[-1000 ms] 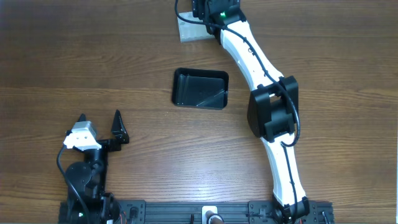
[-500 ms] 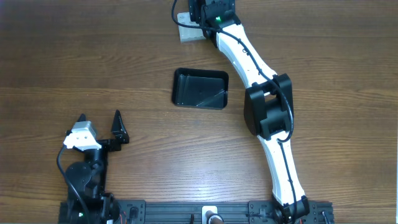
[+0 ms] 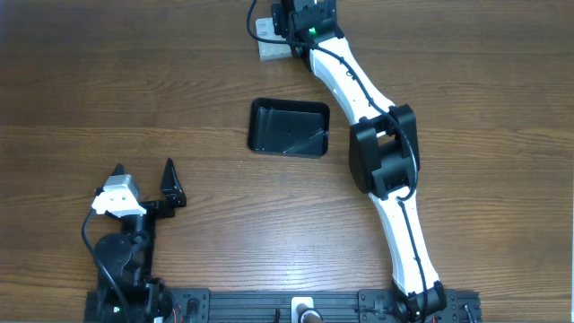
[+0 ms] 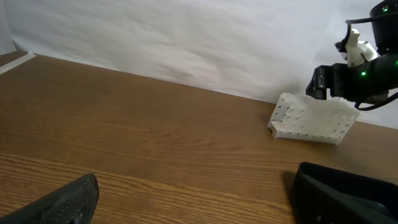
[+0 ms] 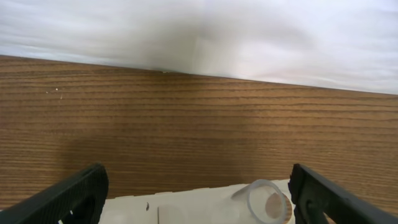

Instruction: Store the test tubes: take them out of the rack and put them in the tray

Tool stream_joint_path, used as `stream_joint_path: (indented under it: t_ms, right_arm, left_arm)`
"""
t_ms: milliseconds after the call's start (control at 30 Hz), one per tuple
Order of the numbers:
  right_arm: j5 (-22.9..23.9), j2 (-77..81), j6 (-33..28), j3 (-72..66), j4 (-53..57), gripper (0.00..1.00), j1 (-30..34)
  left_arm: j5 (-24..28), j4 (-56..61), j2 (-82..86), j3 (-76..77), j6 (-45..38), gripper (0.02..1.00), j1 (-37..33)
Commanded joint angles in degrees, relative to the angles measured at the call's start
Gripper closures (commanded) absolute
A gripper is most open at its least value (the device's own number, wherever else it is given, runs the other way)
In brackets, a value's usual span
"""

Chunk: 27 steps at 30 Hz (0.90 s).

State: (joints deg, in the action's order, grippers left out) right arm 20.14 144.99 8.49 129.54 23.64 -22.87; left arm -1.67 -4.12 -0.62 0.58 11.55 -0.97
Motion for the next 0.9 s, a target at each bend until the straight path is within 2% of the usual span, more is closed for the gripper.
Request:
stream_joint_path:
  t_ms: [33, 267, 433, 900]
  right_arm:
    - [0.52, 1.29, -0.48, 0.85, -0.52, 0.093, -0.42]
    - [0.52, 1.29, -0.46, 0.85, -0.52, 0.382, -0.48]
    - [0.52, 1.29, -0.46, 0.85, -0.5, 0.671, -0.48]
    - [0.96, 0.04, -0.46, 0.92, -0.72, 0.693, -0.63]
  left_arm:
    - [0.59, -0.04, 0.39, -0.24, -0.68, 0.02, 0.28]
    - [0.59, -0.04, 0.39, -0.24, -0.68, 0.02, 0.28]
    - [0.59, -0.04, 0.39, -0.24, -0.68, 0.023, 0.28]
    - [0.59, -0.04, 0.39, -0.24, -0.68, 0.02, 0.28]
